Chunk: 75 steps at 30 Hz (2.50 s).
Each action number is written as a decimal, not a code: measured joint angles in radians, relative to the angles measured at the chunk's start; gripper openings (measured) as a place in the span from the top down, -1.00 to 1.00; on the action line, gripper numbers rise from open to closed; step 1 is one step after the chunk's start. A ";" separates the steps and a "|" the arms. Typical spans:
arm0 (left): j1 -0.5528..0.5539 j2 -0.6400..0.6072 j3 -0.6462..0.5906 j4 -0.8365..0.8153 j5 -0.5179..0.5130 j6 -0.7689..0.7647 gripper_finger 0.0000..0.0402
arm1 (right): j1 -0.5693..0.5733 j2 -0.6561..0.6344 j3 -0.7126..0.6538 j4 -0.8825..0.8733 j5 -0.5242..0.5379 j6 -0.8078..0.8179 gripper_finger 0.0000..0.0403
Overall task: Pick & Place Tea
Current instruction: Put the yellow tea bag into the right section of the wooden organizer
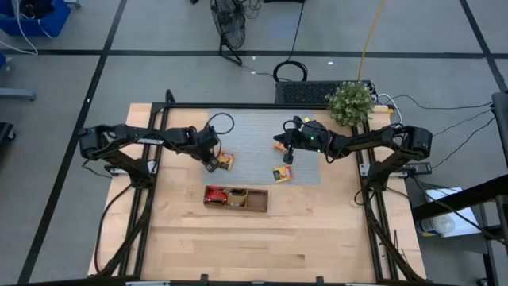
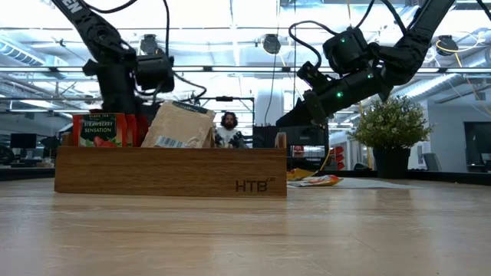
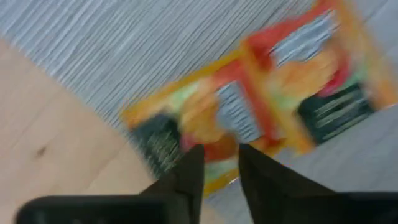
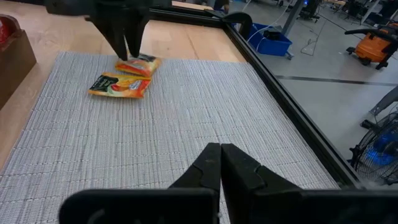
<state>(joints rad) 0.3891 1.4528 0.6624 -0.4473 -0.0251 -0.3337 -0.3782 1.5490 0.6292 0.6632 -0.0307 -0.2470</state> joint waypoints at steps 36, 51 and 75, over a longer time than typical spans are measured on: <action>-0.104 0.110 0.052 0.036 -0.138 -0.273 -0.01 | 0.000 0.000 0.000 0.006 0.000 0.003 1.00; -0.101 0.147 0.054 0.029 -0.125 -0.196 0.34 | 0.000 0.000 0.000 0.006 0.000 0.004 1.00; -0.422 0.042 0.125 0.276 -0.848 1.104 0.94 | 0.006 0.381 0.246 0.439 -0.287 0.345 1.00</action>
<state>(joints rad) -0.0329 1.4948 0.7876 -0.1716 -0.8732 0.7700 -0.3724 1.9303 0.8754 1.1017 -0.3173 0.0985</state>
